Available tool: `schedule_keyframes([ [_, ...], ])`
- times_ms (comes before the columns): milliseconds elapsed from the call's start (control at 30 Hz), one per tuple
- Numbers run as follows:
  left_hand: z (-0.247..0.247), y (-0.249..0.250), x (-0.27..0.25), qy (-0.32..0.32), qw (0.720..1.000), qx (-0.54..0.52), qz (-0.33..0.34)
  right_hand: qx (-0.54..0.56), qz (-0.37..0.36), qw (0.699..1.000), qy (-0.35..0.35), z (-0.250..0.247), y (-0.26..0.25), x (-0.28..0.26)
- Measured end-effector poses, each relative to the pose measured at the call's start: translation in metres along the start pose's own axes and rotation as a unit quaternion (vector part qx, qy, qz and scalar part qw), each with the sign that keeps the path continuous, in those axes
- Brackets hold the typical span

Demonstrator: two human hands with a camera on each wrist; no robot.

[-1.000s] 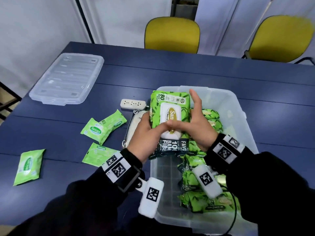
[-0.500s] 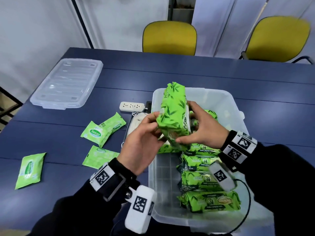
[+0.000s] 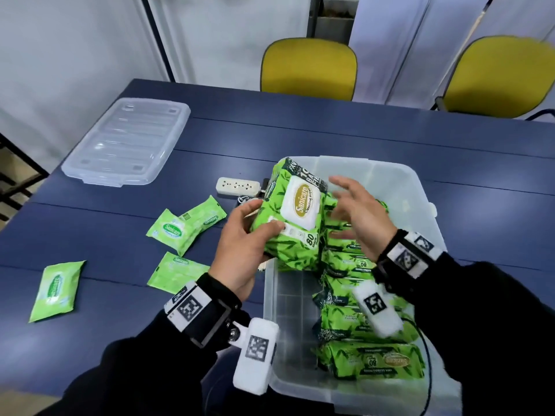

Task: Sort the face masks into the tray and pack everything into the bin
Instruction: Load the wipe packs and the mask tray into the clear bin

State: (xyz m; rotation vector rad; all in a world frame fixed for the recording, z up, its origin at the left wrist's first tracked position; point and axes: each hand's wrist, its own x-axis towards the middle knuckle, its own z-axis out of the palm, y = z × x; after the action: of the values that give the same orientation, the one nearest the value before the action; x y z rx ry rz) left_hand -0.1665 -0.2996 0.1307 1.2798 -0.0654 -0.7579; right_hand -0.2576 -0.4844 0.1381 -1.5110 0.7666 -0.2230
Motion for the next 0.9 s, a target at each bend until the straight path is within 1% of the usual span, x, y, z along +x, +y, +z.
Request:
schedule_keyframes([
  [33,0.003,-0.002,-0.001,-0.019,1.0,0.005,0.0,0.092,0.068,0.993,-0.033,0.008,0.0,0.002],
  [67,0.006,-0.005,-0.001,-0.044,0.999,0.016,-0.001,0.13,0.096,0.985,-0.064,0.014,0.001,0.006],
  [100,0.008,-0.007,-0.001,-0.079,0.996,0.042,0.002,0.111,0.106,0.985,-0.08,0.018,0.006,0.013],
  [133,0.008,-0.009,0.0,-0.114,0.989,0.093,0.015,0.075,0.094,0.99,-0.079,0.02,0.009,0.017],
  [167,0.007,-0.008,0.001,-0.146,0.975,0.165,0.032,0.039,0.084,0.994,-0.066,0.02,0.011,0.021],
  [200,0.005,-0.006,0.002,-0.163,0.955,0.241,0.05,0.012,0.08,0.995,-0.06,0.017,0.015,0.029],
  [233,0.001,-0.004,0.004,-0.156,0.935,0.311,0.064,-0.015,0.08,0.995,-0.055,0.015,0.02,0.037],
  [267,-0.002,-0.002,0.006,-0.13,0.919,0.363,0.076,-0.06,0.069,0.995,-0.042,0.012,0.025,0.044],
  [300,-0.006,-0.001,0.007,-0.101,0.911,0.39,0.086,-0.128,0.058,0.99,-0.015,0.012,0.03,0.052],
  [333,-0.007,-0.001,0.009,-0.086,0.908,0.399,0.09,-0.198,0.04,0.979,0.013,0.013,0.036,0.06],
  [367,-0.008,-0.002,0.008,-0.088,0.906,0.405,0.089,-0.257,0.035,0.965,0.032,0.017,0.043,0.067],
  [400,-0.007,-0.006,0.007,-0.1,0.897,0.423,0.084,-0.307,0.034,0.95,0.036,0.023,0.052,0.074],
  [433,-0.006,-0.009,0.005,-0.115,0.881,0.452,0.083,-0.346,0.041,0.937,0.03,0.031,0.063,0.079],
  [533,-0.006,-0.02,0.001,-0.178,0.833,0.518,0.082,-0.398,0.051,0.916,0.01,0.052,0.095,0.092],
  [600,-0.01,-0.022,-0.001,-0.193,0.807,0.554,0.069,-0.431,0.052,0.901,-0.004,0.055,0.103,0.093],
  [700,-0.014,-0.026,-0.002,-0.199,0.786,0.581,0.067,-0.498,0.048,0.865,-0.042,0.041,0.097,0.098],
  [800,-0.012,-0.027,-0.004,-0.204,0.768,0.603,0.069,-0.555,0.035,0.824,-0.107,0.014,0.078,0.11],
  [867,-0.012,-0.026,-0.004,-0.207,0.758,0.615,0.069,-0.592,0.016,0.79,-0.157,-0.001,0.068,0.115],
  [900,-0.013,-0.026,-0.004,-0.208,0.753,0.62,0.07,-0.615,0.005,0.771,-0.168,-0.006,0.067,0.115],
])
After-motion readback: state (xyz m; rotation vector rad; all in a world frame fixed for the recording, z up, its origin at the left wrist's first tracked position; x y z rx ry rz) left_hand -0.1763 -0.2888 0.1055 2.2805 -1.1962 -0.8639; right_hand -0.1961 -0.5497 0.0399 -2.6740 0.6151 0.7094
